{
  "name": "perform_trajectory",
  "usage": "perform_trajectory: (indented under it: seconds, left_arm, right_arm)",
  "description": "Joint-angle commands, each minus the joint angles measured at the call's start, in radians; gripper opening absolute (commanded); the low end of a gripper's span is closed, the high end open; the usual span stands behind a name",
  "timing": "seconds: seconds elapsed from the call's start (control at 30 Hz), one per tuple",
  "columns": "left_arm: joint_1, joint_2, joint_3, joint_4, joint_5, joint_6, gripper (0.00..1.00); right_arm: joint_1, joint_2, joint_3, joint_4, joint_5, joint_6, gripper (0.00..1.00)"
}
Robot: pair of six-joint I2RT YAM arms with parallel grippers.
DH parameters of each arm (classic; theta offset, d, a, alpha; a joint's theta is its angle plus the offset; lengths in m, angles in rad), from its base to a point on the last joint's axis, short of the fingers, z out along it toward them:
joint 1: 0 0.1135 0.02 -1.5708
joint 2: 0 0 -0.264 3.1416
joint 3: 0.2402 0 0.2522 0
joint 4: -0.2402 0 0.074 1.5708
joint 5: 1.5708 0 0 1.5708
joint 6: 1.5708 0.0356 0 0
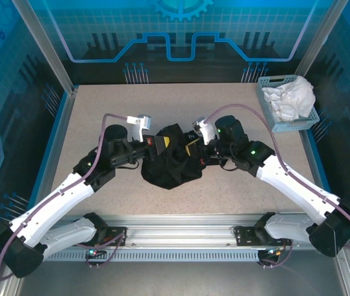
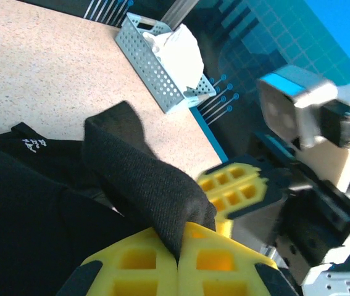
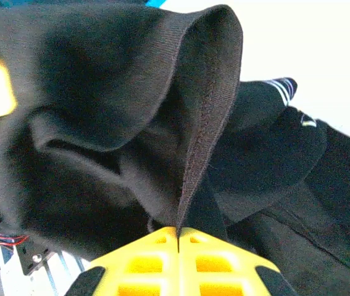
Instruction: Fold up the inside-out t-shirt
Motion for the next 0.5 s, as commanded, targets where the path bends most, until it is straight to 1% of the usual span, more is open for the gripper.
perform_trajectory:
  seconds: [0.0, 0.1, 0.17, 0.2, 0.23, 0.3, 0.37, 0.43, 0.47]
  left_arm:
    - [0.049, -0.028, -0.051, 0.089, 0.09, -0.057, 0.0]
    - [0.094, -0.042, -0.112, 0.156, 0.159, -0.1, 0.02]
    - [0.115, -0.052, -0.155, 0.232, 0.217, -0.144, 0.0]
    - [0.12, -0.057, -0.172, 0.267, 0.238, -0.164, 0.0]
    - [0.121, -0.061, -0.183, 0.29, 0.251, -0.174, 0.0]
    - [0.121, -0.072, -0.191, 0.308, 0.272, -0.177, 0.0]
    - [0.121, -0.082, -0.192, 0.306, 0.278, -0.173, 0.0]
    - [0.121, -0.091, -0.187, 0.293, 0.279, -0.165, 0.0]
    - [0.121, -0.093, -0.185, 0.283, 0.279, -0.161, 0.0]
  right_arm:
    - [-0.026, -0.076, -0.014, 0.076, -0.107, -0.02, 0.0]
    - [-0.045, -0.1, -0.04, 0.154, -0.192, -0.003, 0.0]
    - [-0.047, -0.099, -0.04, 0.159, -0.184, -0.005, 0.0]
    - [-0.046, -0.088, -0.029, 0.136, -0.144, -0.005, 0.0]
    - [-0.045, -0.075, -0.012, 0.098, -0.09, -0.007, 0.04]
    - [-0.041, -0.029, 0.043, -0.025, 0.054, -0.015, 0.19]
    - [-0.031, 0.0, 0.082, -0.105, 0.141, -0.044, 0.3]
    - [-0.004, -0.016, 0.088, -0.111, 0.171, -0.09, 0.35]
    - [0.016, -0.035, 0.079, -0.087, 0.165, -0.114, 0.36]
